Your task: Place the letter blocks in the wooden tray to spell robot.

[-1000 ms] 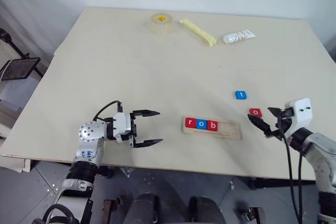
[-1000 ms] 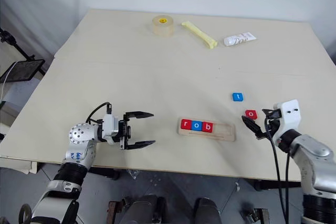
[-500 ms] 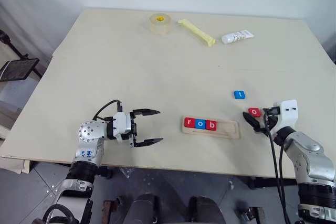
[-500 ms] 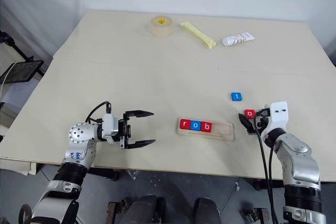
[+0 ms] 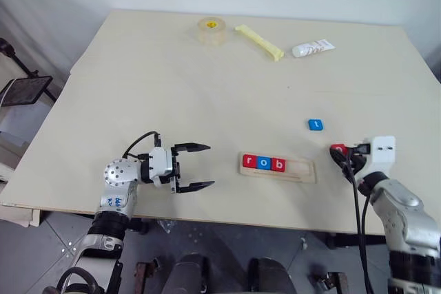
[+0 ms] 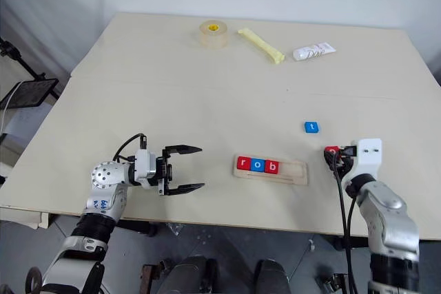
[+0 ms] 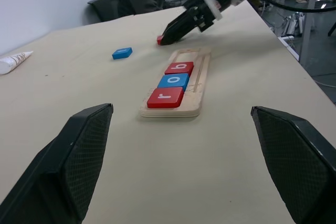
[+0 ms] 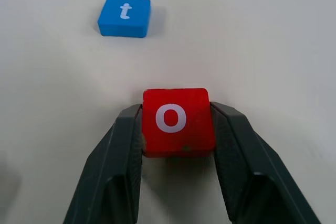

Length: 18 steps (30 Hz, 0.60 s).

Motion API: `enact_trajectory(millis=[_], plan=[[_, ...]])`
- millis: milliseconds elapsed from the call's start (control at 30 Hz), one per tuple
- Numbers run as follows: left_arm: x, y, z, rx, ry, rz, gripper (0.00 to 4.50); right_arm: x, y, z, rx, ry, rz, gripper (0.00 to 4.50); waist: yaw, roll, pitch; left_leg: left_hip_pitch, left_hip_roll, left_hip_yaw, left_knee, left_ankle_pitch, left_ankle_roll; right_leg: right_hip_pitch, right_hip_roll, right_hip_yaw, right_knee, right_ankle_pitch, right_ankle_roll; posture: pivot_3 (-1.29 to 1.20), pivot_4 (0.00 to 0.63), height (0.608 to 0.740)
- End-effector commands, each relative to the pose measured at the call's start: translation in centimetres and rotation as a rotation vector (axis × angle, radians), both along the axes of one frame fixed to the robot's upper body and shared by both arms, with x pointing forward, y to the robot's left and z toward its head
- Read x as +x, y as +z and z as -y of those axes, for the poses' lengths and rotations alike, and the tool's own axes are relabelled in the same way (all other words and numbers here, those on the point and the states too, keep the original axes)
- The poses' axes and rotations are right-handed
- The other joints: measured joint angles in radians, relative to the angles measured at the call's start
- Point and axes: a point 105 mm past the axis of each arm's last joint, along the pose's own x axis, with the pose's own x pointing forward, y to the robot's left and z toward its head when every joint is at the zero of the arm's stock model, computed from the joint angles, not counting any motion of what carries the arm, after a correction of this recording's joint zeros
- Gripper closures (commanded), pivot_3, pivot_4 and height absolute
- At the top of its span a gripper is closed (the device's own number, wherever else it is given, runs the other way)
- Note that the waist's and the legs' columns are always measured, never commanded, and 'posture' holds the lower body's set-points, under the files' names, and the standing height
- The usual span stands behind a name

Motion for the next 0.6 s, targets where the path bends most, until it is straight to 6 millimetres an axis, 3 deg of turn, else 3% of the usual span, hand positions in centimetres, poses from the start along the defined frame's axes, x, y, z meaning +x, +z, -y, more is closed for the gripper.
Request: enact_trajectory(millis=[33,167,500,533,600], plan=[[0.1,0.5,0.0,-0.01,-0.004,0.026,0.0,-1.9,1.6,-0.9,-0.005,-0.026,0.051,3.04,0.0,0.0,0.0,0.0,0.0,0.0,0.0,0.0,0.0,0.0,0.0,0.0,0.0,0.0,0.0,0.0,0.15,0.74],[0.2,0.4,0.0,-0.009,-0.009,0.021,0.0,-4.3,0.3,-2.1,0.018,-0.084,0.013,3.04,0.0,0.0,0.0,0.0,0.0,-0.001,0.0,0.0,-0.001,0.0,0.0,0.0,0.002,0.0,0.0,0.0,0.15,0.74],[0.4,0.8,0.6,-0.011,-0.027,0.024,0.0,-3.9,-0.4,-1.7,0.035,-0.117,0.018,3.04,-0.002,0.0,0.0,0.001,0.0,0.003,0.0,0.0,0.0,-0.001,0.0,0.003,0.0,0.0,0.0,0.0,0.15,0.74],[0.4,0.8,0.6,-0.011,-0.028,0.025,0.0,-3.9,-0.2,-1.6,0.035,-0.115,0.024,2.31,-0.002,0.0,0.0,0.001,0.0,0.003,0.0,0.0,0.0,-0.001,0.0,0.003,0.0,0.0,0.0,0.0,0.15,0.74],[0.3,0.9,0.5,-0.011,-0.027,0.027,0.0,-3.9,0.1,-1.4,0.02,-0.102,0.032,1.68,-0.001,0.0,0.0,0.001,0.0,0.003,0.0,0.0,0.0,-0.001,0.0,0.003,0.0,0.0,0.0,0.0,0.15,0.74]])
